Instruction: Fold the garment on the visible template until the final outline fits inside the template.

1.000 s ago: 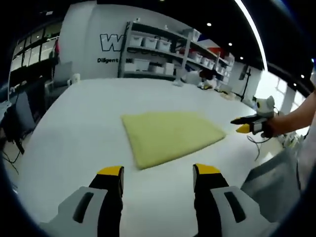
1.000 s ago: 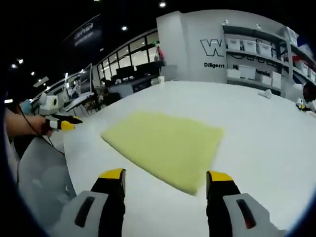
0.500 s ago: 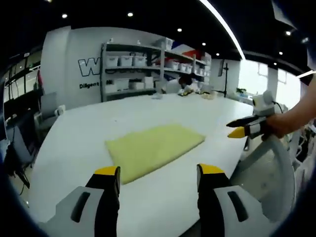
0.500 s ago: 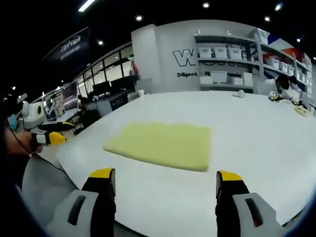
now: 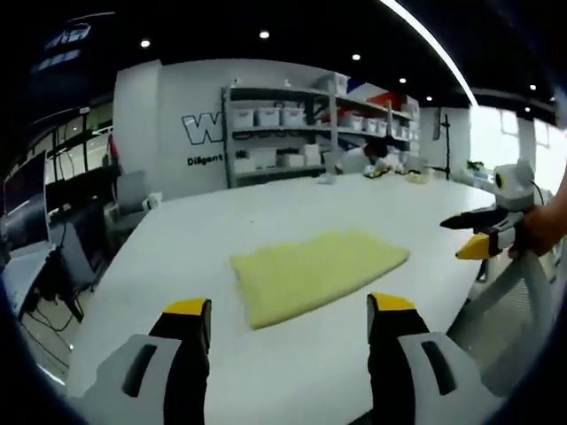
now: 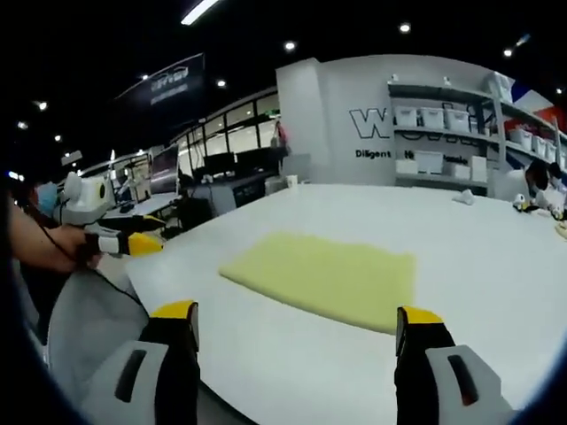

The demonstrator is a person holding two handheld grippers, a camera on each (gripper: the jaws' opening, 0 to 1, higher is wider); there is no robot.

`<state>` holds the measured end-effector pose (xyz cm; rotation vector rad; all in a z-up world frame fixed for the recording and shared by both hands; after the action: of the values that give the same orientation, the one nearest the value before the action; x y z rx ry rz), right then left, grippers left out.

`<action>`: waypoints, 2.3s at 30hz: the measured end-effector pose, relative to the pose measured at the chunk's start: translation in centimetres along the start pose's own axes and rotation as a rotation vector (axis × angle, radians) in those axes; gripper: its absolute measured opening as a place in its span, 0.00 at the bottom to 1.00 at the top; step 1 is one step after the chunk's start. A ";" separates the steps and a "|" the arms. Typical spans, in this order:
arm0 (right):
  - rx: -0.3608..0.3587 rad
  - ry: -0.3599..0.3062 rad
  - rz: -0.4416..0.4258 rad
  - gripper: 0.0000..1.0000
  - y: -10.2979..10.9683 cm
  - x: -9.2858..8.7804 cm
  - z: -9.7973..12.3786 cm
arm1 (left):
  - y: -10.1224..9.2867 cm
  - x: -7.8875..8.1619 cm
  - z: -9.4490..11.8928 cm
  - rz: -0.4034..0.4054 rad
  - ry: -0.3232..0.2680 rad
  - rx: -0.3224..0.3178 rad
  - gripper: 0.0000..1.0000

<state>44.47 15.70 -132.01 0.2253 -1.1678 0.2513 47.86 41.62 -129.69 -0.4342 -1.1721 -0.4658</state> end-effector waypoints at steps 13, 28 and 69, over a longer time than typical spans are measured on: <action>-0.082 -0.016 -0.043 0.91 -1.4 0.1 -0.1 | -3.4 -1.1 -0.7 0.021 0.048 -0.203 0.85; -0.016 0.053 -0.092 0.88 0.2 -1.4 0.3 | -1.8 -1.6 0.5 0.053 0.051 -0.135 0.86; -0.168 0.045 0.039 0.68 -3.3 -2.7 -0.8 | -0.7 -0.1 -0.1 -0.106 0.009 0.009 0.69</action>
<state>45.20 12.58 -134.95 0.0492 -1.1427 0.1898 47.52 40.97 -129.72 -0.3631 -1.1924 -0.5532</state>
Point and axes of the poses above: the point that each gripper's makers call its tool centre point, and the gripper's own axes: z roughly backward along the fingers, y roughly to its left, x roughly out of its top, the point moved 1 cm from there along z, roughly backward along the fingers, and after that the axes turned 10 degrees about -x, right-handed, at the moved point
